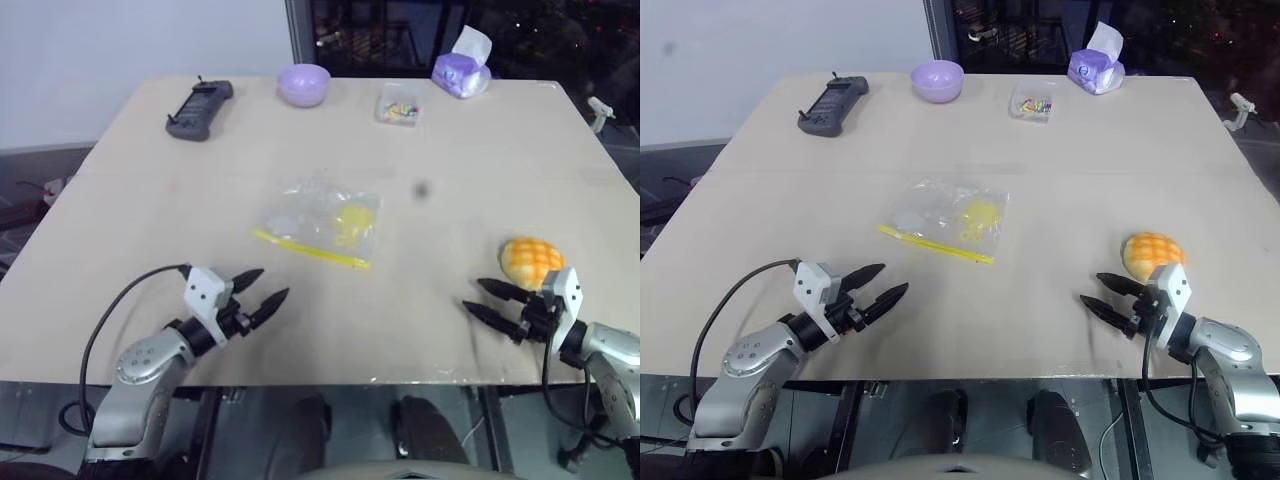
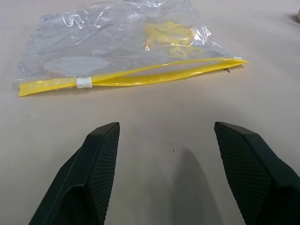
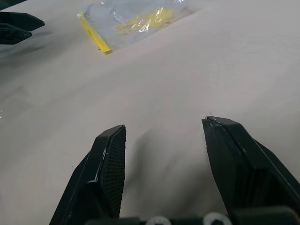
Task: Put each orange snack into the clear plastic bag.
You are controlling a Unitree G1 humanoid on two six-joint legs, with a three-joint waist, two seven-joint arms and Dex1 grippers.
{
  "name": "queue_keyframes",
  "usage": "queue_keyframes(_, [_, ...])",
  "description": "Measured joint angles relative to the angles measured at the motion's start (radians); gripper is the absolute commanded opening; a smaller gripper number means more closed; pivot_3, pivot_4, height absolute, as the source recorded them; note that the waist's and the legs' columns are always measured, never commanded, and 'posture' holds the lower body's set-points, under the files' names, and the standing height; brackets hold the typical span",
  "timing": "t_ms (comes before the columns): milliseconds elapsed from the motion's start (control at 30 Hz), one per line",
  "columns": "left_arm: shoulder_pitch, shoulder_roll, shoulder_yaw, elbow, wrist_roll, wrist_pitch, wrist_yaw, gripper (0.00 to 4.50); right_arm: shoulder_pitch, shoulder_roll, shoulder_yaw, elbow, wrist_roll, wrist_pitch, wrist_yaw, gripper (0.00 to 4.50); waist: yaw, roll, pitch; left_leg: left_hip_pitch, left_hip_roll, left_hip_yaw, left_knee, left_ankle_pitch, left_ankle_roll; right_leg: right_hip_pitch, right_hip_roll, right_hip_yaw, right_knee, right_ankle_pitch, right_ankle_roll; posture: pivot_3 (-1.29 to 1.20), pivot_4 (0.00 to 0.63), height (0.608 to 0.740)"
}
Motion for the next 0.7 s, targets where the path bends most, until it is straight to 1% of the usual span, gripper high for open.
queue_keyframes(267, [-0.027,-0.002,0.025,0.000,-0.021,-0.030,-0.024,3.41,0.001,0.005,0.000,-0.040,0.045,0.000,0.017,2.80,0.000,0.000,0.000,0.000,0.000,0.000,0.000,0.000,0.000,0.000,0.000,0.000,0.000,0.000,0.000,0.00,0.150,0.736])
queue_keyframes(700, [-0.026,-0.003,0.025,0.000,-0.022,-0.030,-0.038,3.41,0.001,0.005,0.000,-0.044,0.052,0.002,0.027,2.80,0.001,0.000,0.000,0.000,0.000,0.000,0.000,0.000,0.000,0.000,0.000,0.000,0.000,0.000,0.000,0.00,0.150,0.736])
